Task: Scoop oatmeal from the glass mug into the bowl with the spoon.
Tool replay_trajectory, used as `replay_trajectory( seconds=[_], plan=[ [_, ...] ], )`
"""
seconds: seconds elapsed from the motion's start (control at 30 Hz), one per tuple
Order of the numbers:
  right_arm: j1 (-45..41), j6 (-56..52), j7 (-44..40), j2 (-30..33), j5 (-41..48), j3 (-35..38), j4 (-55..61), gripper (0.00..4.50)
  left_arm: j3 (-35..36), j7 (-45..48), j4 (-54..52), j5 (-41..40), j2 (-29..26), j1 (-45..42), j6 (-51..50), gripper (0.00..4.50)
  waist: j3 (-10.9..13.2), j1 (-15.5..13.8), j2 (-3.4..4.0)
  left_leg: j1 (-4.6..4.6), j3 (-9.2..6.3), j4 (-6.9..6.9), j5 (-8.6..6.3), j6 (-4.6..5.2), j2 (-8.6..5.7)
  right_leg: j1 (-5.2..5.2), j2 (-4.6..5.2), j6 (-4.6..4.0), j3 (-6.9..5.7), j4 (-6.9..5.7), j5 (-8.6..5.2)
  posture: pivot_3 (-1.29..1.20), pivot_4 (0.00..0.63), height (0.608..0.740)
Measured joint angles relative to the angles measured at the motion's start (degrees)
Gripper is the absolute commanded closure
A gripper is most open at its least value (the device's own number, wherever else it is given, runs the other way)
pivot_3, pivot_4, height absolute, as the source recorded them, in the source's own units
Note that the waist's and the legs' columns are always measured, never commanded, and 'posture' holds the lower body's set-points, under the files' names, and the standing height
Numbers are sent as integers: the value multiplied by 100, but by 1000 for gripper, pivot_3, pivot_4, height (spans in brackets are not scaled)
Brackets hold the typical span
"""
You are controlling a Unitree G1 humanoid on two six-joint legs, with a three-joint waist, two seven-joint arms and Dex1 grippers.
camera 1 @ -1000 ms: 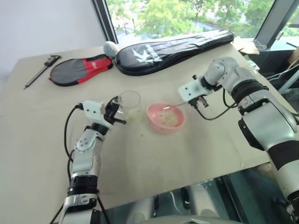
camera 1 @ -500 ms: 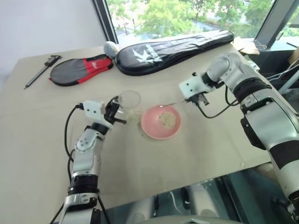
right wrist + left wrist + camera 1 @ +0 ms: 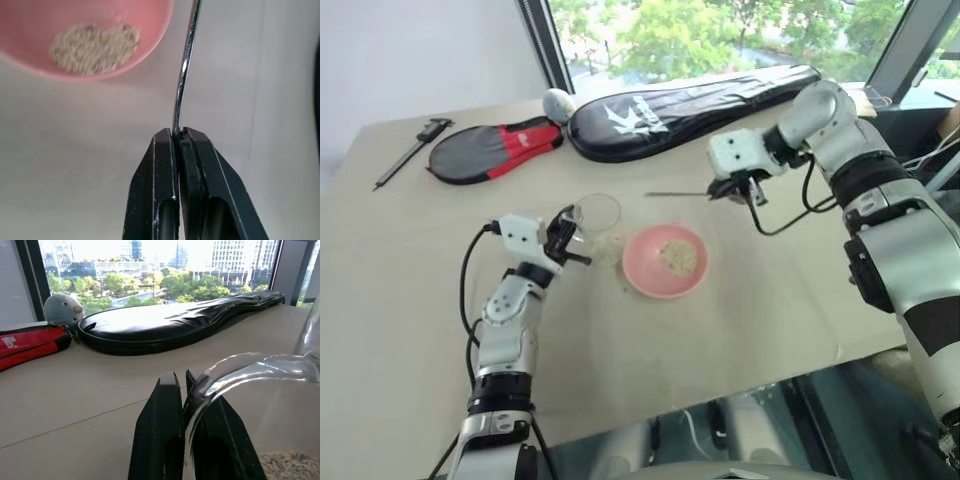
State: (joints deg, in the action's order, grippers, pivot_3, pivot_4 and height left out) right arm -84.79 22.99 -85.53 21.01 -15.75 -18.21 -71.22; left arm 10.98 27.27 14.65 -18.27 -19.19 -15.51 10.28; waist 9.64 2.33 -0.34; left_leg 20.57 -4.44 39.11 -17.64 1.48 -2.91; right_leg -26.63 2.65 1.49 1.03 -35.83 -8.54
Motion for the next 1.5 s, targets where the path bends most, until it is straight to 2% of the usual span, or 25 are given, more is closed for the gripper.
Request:
replay_trajectory(
  seconds=[0.2,0.4,0.67,0.77,0.87,0.93,1.03,1.2,1.5],
  plan=[
    [-160,-1012,3,-118,792,817,-17,4413,-13,-7,16,1,20,1,35,4500,-1,-2,1,1,-2,0,0,0,0,0,1,-1,0,0,0,0,150,740],
    [-346,-1989,648,-346,1529,1716,-75,4413,-7,-34,11,1,32,67,92,4500,-1,-1,2,2,-2,0,-1,1,-1,-1,4,-1,1,0,0,0,150,740],
    [-646,-3300,1602,-1097,2676,2804,188,4413,-11,-130,-17,1,54,142,164,4500,-3,1,5,3,-5,-1,-2,3,0,-1,4,-1,-1,-1,1,0,150,740],
    [-647,-4155,2024,-1513,3259,3180,633,4413,3,-218,-61,1,92,220,223,4500,-5,10,9,5,-6,-1,-2,4,0,-3,4,-1,1,-2,1,0,150,740],
    [-384,-4638,2307,-1969,3551,3166,1531,4413,25,-299,-59,0,167,252,251,4500,-19,7,11,5,-15,-3,-12,20,2,-3,3,-2,-8,-4,1,0,150,740],
    [228,-4785,2551,-2373,3597,2917,2330,4413,28,-369,-54,-1,205,300,260,4500,-55,8,11,3,-17,-2,-12,20,0,0,5,-1,-9,-4,1,0,150,740],
    [973,-4847,2895,-2716,3527,2534,2859,4413,46,-418,-94,-42,236,377,270,4500,-63,9,7,3,-16,2,-11,19,-3,-1,6,-1,-9,-10,2,0,150,740],
    [1734,-4630,3210,-2811,3252,1903,3464,4413,80,-504,-213,-109,255,505,265,4500,-62,26,9,3,-15,1,-1,1,-1,-4,-1,-2,-9,-10,2,0,150,740],
    [2012,-3811,3506,-2768,2857,1446,3585,4413,98,-530,-273,-117,255,571,252,4500,-63,30,8,0,-14,1,-1,1,-1,-1,-4,-2,-9,-8,2,0,150,740]
  ],
)
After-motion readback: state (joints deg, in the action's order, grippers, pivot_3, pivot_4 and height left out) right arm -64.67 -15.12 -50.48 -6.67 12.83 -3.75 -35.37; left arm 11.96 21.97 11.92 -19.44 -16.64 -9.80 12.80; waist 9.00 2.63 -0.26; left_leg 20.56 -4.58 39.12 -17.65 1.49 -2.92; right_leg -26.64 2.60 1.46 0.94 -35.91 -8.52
